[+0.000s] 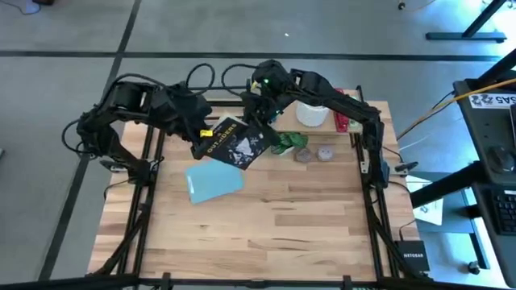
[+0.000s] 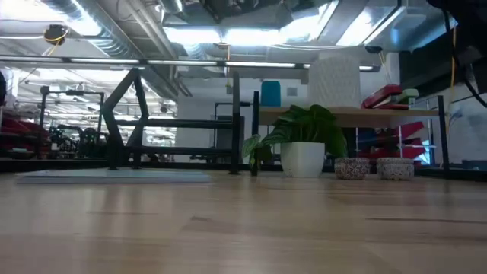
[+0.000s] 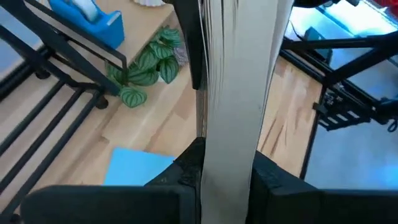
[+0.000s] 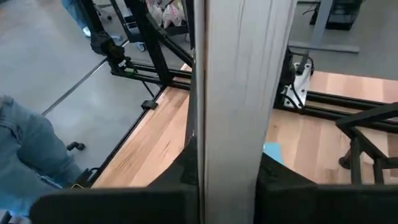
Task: Stock shelves
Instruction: Put the black book on the bookshelf
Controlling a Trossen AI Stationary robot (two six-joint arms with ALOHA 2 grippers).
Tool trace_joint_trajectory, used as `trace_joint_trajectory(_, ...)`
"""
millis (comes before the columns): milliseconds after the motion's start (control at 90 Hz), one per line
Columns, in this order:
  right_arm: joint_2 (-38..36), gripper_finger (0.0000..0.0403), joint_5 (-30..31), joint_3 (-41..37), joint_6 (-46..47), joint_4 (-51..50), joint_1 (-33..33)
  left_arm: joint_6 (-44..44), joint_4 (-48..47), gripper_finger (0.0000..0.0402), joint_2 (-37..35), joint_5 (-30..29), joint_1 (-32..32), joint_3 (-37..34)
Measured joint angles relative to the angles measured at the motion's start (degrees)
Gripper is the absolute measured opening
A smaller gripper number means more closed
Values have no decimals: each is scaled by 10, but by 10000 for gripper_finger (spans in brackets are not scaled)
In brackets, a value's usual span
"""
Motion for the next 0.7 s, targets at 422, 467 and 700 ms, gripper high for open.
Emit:
trace_joint_trajectory(422, 11, 32, 92, -2, 20, -13, 24, 64, -38, 141, -2, 61, 20, 3)
trace_joint_trajectory(467, 12, 32, 91, -2, 19, -12, 26, 63, -28, 152, 3, 54, 22, 2)
trace_joint_trajectory(700, 11, 32, 92, -2, 17, -25, -9, 24, -34, 176, -40, 45, 27, 4)
